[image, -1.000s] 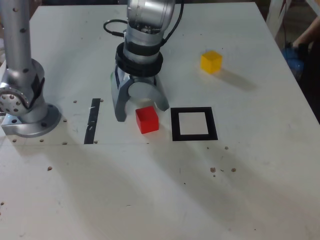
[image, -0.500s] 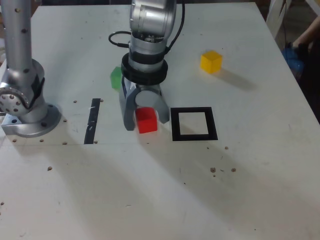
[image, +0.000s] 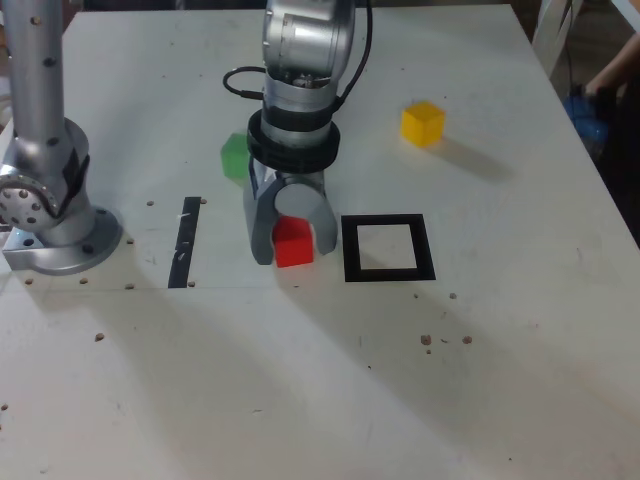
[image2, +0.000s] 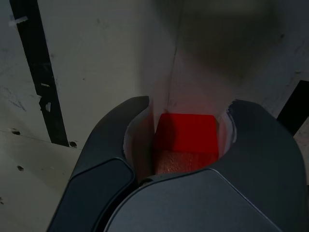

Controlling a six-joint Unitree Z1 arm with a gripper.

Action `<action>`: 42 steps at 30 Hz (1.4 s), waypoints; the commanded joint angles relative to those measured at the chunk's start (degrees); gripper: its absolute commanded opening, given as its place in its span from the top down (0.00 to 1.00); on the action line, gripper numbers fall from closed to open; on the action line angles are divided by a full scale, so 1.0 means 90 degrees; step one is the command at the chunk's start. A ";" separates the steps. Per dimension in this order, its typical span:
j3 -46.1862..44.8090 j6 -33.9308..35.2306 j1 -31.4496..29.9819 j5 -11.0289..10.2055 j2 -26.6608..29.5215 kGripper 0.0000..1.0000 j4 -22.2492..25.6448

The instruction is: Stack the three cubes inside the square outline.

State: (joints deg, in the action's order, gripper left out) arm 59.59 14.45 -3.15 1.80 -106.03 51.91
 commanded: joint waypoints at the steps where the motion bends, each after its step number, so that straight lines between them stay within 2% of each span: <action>1: 0.0137 -0.0070 -0.0032 -0.0060 0.0016 0.72 0.0022; 7: 0.0942 -0.0350 -0.0300 -0.0410 -0.0112 0.72 0.0167; 11: 0.1788 -0.0538 -0.0594 -0.0648 -0.0388 0.72 0.0753; 15: 0.2402 -0.0633 -0.0719 -0.0789 -0.0660 0.72 0.1301; 23: 0.3157 -0.0648 -0.0557 -0.0838 -0.1095 0.72 0.1948; 31: 0.3299 -0.0732 -0.0458 -0.0733 -0.1577 0.72 0.1924; 42: 0.3287 -0.0827 -0.0398 -0.0717 -0.1620 0.71 0.1871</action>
State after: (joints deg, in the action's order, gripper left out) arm 88.93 7.16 -6.85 -4.62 -120.41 68.88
